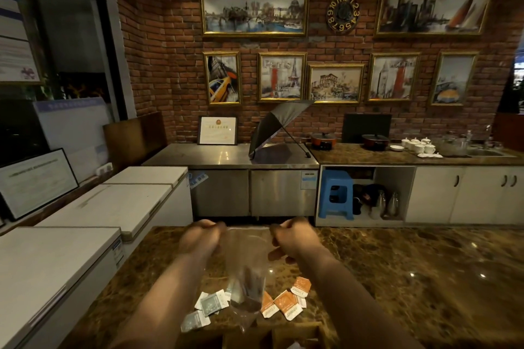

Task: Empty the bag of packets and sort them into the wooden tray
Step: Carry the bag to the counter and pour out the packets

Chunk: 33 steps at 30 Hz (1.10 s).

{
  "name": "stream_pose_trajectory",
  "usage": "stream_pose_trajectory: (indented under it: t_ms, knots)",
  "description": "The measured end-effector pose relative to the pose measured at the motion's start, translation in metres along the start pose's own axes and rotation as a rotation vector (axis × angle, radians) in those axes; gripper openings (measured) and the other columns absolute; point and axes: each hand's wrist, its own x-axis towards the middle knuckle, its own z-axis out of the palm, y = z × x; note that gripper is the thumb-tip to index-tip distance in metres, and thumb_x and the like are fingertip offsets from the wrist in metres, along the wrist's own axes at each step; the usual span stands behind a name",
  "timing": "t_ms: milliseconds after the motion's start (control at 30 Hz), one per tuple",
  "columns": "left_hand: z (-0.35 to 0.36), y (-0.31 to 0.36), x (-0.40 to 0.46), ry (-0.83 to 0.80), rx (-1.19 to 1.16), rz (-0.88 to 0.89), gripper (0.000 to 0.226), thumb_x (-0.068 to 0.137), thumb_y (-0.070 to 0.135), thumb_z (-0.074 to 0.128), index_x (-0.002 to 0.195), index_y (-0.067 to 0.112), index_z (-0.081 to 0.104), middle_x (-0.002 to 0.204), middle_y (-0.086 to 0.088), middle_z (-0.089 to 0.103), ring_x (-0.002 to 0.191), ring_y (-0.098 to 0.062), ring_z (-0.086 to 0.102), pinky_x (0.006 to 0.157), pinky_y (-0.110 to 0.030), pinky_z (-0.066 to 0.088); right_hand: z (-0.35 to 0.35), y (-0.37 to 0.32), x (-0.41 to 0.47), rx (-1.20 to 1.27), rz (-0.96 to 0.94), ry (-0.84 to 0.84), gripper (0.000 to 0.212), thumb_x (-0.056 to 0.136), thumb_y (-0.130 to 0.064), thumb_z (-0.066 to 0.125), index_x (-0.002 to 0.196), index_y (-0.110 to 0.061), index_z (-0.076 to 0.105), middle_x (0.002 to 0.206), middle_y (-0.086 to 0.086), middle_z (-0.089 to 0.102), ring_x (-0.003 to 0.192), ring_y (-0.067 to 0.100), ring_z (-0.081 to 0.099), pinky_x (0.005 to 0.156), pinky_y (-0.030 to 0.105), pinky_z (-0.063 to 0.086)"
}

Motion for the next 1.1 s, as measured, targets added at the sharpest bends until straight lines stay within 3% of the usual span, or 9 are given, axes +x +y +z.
stream_pose_trajectory:
  t_ms: [67,200,367,533,700,767,933,1100]
  knots:
    - [-0.016,-0.008,0.002,0.0,0.052,0.033,0.009,0.086,0.031,0.073,0.086,0.022,0.071,0.078,-0.002,0.071,0.071,-0.018,0.065,0.061,-0.03,0.051,-0.01,0.007,0.003,0.004,0.026,-0.024,0.018,0.097,-0.027,0.059,0.093,-0.011,0.066,0.08,0.003,0.074,0.066,0.016,0.077,0.056,0.029,0.05]
    - [-0.021,-0.008,0.0,-0.04,0.21,0.139,0.009,0.083,0.028,0.075,0.078,0.023,0.069,0.074,-0.003,0.07,0.078,-0.023,0.067,0.077,-0.035,0.056,-0.009,0.012,0.008,-0.036,0.047,-0.06,0.02,0.097,-0.025,0.057,0.102,-0.007,0.064,0.084,0.005,0.073,0.063,0.018,0.076,0.056,0.029,0.05]
    - [-0.024,0.001,-0.001,-0.051,0.294,0.165,0.012,0.084,0.032,0.075,0.081,0.022,0.068,0.082,0.0,0.069,0.075,-0.014,0.061,0.06,-0.025,0.044,-0.012,0.013,0.014,-0.038,0.032,-0.069,0.021,0.098,-0.027,0.055,0.102,-0.009,0.065,0.08,0.003,0.073,0.067,0.018,0.077,0.054,0.026,0.051]
    - [-0.016,0.002,-0.009,-0.078,0.15,0.185,0.01,0.086,0.026,0.073,0.08,0.019,0.068,0.078,-0.004,0.071,0.076,-0.021,0.064,0.068,-0.029,0.047,-0.013,0.019,0.014,0.083,0.029,-0.081,0.02,0.098,-0.023,0.056,0.099,-0.009,0.07,0.083,0.007,0.077,0.075,0.023,0.078,0.063,0.031,0.057]
    - [-0.009,0.009,-0.014,-0.118,0.036,0.177,0.011,0.089,0.021,0.071,0.082,0.015,0.066,0.08,-0.011,0.075,0.08,-0.031,0.07,0.081,-0.05,0.061,-0.017,0.038,0.014,0.256,0.078,-0.128,0.022,0.099,-0.031,0.059,0.099,-0.013,0.072,0.078,0.004,0.077,0.072,0.022,0.077,0.066,0.034,0.059]
    - [-0.006,0.012,-0.015,-0.109,0.005,0.175,0.013,0.09,0.02,0.07,0.08,0.014,0.063,0.08,-0.015,0.075,0.074,-0.03,0.068,0.078,-0.051,0.059,-0.016,0.051,0.017,0.242,0.101,-0.155,0.02,0.101,-0.025,0.056,0.103,-0.012,0.071,0.084,0.006,0.076,0.072,0.022,0.076,0.07,0.036,0.06]
    - [0.0,0.026,-0.019,-0.129,-0.161,0.13,0.014,0.092,0.012,0.068,0.081,0.012,0.06,0.078,-0.015,0.071,0.063,-0.026,0.064,0.051,-0.033,0.053,-0.011,0.079,0.018,0.12,0.195,-0.304,0.018,0.099,-0.012,0.057,0.113,-0.018,0.065,0.11,0.009,0.074,0.089,0.025,0.076,0.083,0.045,0.063]
    - [-0.007,0.042,-0.024,-0.248,-0.357,0.133,0.005,0.094,0.015,0.066,0.092,0.011,0.065,0.083,-0.011,0.076,0.068,-0.023,0.076,0.049,-0.031,0.057,-0.011,0.091,0.016,0.368,0.284,-0.35,0.047,0.088,-0.008,0.075,0.131,-0.017,0.057,0.113,0.016,0.074,0.1,0.031,0.072,0.089,0.053,0.06]
